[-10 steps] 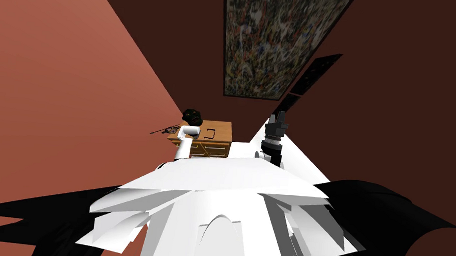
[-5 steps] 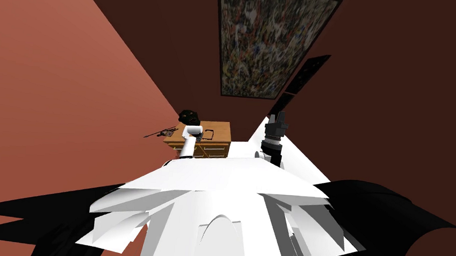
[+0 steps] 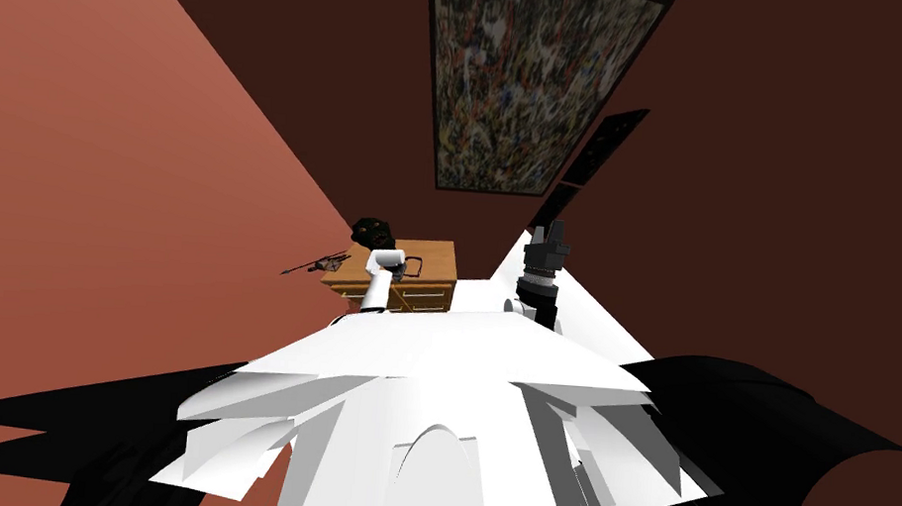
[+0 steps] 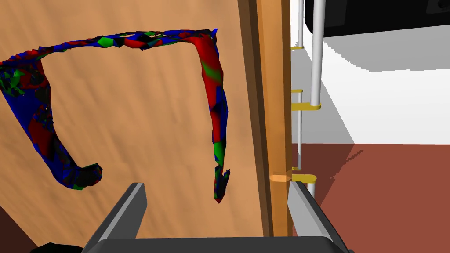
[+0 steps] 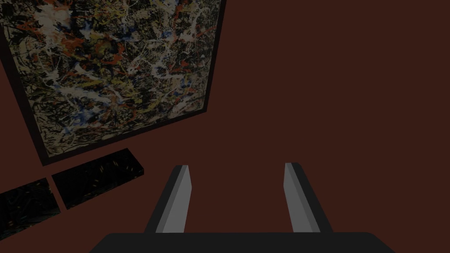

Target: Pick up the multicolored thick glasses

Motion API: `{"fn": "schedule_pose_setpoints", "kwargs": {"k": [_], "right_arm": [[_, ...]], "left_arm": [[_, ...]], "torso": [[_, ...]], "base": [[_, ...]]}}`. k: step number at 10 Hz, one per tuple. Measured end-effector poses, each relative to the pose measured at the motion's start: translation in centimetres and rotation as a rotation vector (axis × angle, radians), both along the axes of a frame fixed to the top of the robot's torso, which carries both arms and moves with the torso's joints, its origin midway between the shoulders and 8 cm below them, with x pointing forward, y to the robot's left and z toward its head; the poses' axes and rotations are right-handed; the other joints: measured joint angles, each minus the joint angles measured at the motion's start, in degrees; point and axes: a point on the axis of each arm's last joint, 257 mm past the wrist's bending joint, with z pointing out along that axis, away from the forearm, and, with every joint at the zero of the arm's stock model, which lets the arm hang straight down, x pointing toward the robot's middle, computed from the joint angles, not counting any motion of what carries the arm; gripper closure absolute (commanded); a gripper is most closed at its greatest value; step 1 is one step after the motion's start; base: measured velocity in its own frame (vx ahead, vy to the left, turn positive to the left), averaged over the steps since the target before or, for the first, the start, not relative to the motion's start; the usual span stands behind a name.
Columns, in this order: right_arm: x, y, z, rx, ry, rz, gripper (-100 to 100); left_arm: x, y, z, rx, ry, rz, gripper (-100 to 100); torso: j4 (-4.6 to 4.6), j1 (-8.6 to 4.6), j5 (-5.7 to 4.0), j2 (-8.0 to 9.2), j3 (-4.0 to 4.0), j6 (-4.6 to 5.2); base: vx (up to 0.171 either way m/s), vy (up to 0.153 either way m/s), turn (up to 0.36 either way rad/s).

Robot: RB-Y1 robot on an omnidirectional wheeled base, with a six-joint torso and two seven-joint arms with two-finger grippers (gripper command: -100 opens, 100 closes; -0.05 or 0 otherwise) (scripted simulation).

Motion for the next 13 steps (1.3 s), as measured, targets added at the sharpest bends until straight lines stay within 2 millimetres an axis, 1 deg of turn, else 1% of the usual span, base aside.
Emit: {"fn": "schedule_pose_setpoints", "kwargs": {"k": [2,3,7,8,9,12,13], "right_arm": [[0.0,0.0,0.0,0.000,0.000,0.000,0],[0.0,0.0,0.0,0.000,0.000,0.000,0],[0.0,0.0,0.0,0.000,0.000,0.000,0],[0.0,0.0,0.0,0.000,0.000,0.000,0],[0.0,0.0,0.0,0.000,0.000,0.000,0],[0.0,0.0,0.0,0.000,0.000,0.000,0],[0.0,0.0,0.0,0.000,0.000,0.000,0]], "left_arm": [[0.0,-0.1,-1.1,0.000,-0.003,-0.001,-100],[0.0,-0.1,-1.2,0.000,-0.005,-0.001,100],[0.0,-0.1,-1.2,0.000,-0.004,-0.001,100],[0.0,-0.1,-1.2,0.000,-0.003,-0.001,0],[0.0,-0.1,-1.2,0.000,-0.003,-0.001,100],[0.1,0.0,0.4,0.000,-0.006,0.001,100],[0.1,0.0,0.4,0.000,-0.004,0.000,0]], "torso": [[-0.01,0.01,0.00,-0.06,-0.03,0.00],[0.00,-0.01,0.00,-0.02,-0.01,0.00],[0.01,-0.01,0.01,0.00,0.00,0.01],[0.01,-0.01,0.01,0.00,0.00,0.01],[0.01,-0.01,0.01,0.00,0.01,0.01],[0.06,-0.08,-0.01,0.13,0.09,0.01],[0.04,-0.05,0.00,0.09,0.06,0.01]], "base": [[0.019,0.007,0.000],[0.000,0.000,0.000],[0.000,0.000,0.000],[0.000,0.000,0.000],[-0.015,-0.007,0.000],[-0.020,-0.011,0.000],[0.000,0.000,0.000]]}}
